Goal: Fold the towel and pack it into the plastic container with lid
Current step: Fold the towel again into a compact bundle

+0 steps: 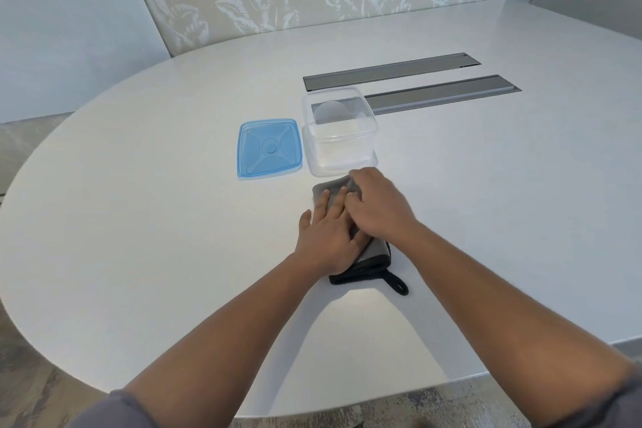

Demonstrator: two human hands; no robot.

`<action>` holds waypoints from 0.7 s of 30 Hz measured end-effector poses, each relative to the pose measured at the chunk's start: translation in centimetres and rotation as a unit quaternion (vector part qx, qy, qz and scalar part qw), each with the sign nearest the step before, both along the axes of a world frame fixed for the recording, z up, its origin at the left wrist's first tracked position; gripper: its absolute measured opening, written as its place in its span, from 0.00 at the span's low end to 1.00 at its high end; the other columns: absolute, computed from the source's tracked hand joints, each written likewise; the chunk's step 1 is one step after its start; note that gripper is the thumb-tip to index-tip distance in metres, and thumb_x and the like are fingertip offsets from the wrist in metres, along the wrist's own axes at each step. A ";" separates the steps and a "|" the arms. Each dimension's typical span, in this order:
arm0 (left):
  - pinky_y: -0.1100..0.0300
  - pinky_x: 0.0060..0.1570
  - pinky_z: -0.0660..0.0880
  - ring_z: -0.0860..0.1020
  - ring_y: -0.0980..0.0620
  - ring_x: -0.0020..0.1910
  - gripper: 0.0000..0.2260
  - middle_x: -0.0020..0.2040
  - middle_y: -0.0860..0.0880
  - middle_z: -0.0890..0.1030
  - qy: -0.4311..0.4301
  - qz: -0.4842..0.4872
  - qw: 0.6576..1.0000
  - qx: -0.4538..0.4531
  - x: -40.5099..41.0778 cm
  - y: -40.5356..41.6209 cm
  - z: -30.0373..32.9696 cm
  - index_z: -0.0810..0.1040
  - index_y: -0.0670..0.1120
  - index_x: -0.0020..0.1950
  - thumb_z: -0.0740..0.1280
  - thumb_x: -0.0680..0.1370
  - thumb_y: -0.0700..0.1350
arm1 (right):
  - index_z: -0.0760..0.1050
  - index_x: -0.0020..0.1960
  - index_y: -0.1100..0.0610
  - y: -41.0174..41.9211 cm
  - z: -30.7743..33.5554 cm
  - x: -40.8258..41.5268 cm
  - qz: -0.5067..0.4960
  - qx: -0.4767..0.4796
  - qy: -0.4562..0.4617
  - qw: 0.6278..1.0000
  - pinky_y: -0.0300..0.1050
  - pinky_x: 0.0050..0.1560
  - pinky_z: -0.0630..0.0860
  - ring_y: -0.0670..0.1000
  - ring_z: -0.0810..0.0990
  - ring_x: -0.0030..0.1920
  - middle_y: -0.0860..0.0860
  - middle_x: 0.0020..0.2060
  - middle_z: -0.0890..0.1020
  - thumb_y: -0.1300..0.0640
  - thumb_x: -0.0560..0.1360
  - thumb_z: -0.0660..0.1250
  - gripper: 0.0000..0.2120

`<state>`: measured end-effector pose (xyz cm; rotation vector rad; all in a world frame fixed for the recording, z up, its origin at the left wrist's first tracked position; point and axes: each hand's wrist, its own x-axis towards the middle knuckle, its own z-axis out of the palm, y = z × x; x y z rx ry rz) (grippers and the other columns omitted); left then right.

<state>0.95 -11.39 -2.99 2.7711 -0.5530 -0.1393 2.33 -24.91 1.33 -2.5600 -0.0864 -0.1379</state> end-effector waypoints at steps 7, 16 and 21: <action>0.41 0.78 0.47 0.35 0.48 0.81 0.37 0.84 0.52 0.41 -0.034 -0.030 0.997 0.060 0.0 0.6 -0.5 0.37 0.57 0.82 0.57 0.81 0.61 | 0.62 0.80 0.52 2.6 -3.0 -1.3 0.018 -0.028 0.040 0.999 0.56 0.78 0.52 0.54 0.51 0.82 0.54 0.82 0.59 0.41 0.80 0.49 0.31; 0.40 0.70 0.58 0.56 0.45 0.78 0.31 0.80 0.56 0.59 -0.058 -0.034 0.997 0.020 0.8 0.9 0.5 0.48 0.59 0.82 0.55 0.81 0.58 | 0.59 0.81 0.53 1.2 -3.6 -2.5 0.040 0.048 -0.026 0.998 0.52 0.79 0.52 0.50 0.54 0.81 0.55 0.81 0.61 0.42 0.81 0.46 0.32; 0.43 0.70 0.57 0.58 0.43 0.75 0.33 0.78 0.51 0.59 -0.099 -0.057 0.990 0.080 2.2 0.4 1.4 0.48 0.53 0.83 0.57 0.81 0.58 | 0.51 0.83 0.52 1.0 -3.6 -2.6 0.046 0.049 -0.033 0.997 0.53 0.79 0.53 0.51 0.52 0.82 0.56 0.82 0.59 0.41 0.82 0.44 0.32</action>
